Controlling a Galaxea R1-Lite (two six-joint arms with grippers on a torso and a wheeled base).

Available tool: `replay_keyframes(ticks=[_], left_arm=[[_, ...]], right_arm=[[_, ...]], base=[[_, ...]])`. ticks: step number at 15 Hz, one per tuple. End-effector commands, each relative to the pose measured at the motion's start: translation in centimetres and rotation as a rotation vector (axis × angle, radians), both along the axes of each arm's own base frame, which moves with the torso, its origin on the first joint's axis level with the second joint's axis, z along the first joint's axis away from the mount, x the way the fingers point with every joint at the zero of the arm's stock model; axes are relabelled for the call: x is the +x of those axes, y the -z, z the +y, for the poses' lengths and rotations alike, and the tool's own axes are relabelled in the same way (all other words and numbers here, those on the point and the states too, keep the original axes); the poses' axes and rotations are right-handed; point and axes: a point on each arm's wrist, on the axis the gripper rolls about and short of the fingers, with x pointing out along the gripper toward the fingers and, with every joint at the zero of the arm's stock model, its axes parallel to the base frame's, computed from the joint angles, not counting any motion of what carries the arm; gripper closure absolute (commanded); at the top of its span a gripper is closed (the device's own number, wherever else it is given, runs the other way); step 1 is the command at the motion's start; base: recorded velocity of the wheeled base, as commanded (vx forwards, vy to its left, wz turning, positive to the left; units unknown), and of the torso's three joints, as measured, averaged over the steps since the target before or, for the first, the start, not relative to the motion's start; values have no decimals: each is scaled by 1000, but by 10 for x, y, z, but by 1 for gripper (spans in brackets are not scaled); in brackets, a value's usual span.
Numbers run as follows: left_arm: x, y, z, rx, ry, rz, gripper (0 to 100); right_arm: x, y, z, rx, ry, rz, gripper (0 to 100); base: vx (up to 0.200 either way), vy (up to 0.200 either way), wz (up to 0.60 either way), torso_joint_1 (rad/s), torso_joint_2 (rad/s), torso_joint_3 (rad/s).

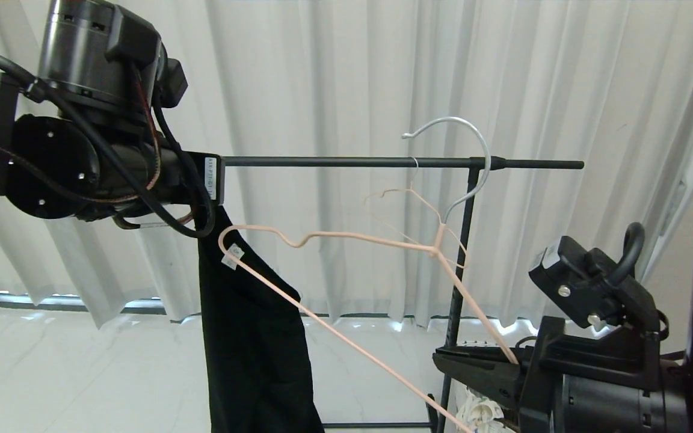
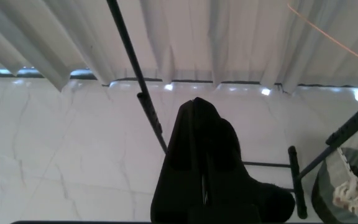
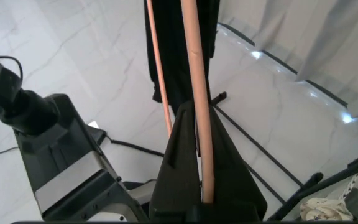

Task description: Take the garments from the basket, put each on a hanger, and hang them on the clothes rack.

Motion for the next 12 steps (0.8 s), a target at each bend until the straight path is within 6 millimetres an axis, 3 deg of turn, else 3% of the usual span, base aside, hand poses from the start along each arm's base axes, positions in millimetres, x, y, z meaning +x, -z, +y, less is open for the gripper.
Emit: replay_keyframes(ticks=[1, 5, 12], left_arm=[[8, 3, -3, 4, -3, 10, 100], [3, -2, -12, -45, 14, -12, 100], [1, -5, -12, -52, 16, -21, 100]], right_arm=[[3, 5, 6, -18, -2, 10, 100], [18, 5, 28, 25, 38, 52, 100], [29, 4, 39, 63, 59, 53, 100]], base=[[0, 0, 0, 0, 0, 0], [0, 0, 0, 0, 0, 0], [0, 0, 0, 0, 0, 0]])
